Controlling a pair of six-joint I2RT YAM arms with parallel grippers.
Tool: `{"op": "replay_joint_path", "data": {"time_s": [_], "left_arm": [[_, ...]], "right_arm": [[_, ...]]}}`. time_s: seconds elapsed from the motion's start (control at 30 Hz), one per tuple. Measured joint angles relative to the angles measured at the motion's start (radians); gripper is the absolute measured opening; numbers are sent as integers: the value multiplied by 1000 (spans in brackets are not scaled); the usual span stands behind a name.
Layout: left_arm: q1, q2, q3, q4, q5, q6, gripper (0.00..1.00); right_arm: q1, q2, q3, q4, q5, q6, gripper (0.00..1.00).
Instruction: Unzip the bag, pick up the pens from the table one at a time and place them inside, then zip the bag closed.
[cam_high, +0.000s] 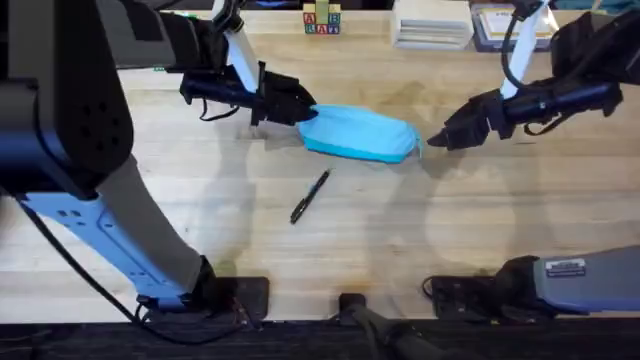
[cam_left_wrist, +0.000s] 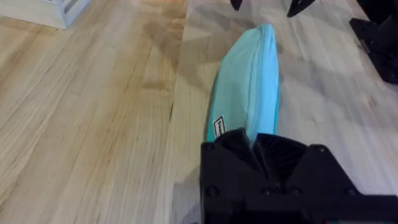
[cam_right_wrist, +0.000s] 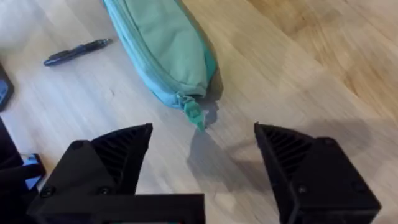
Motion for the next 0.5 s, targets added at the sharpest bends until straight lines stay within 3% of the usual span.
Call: {"op": "replay_joint_path", "data": {"time_s": [0.5], "left_arm": [[0,0,0,0,0,0,42]], "right_arm": [[0,83,1,70,-26,-85,997]]}}
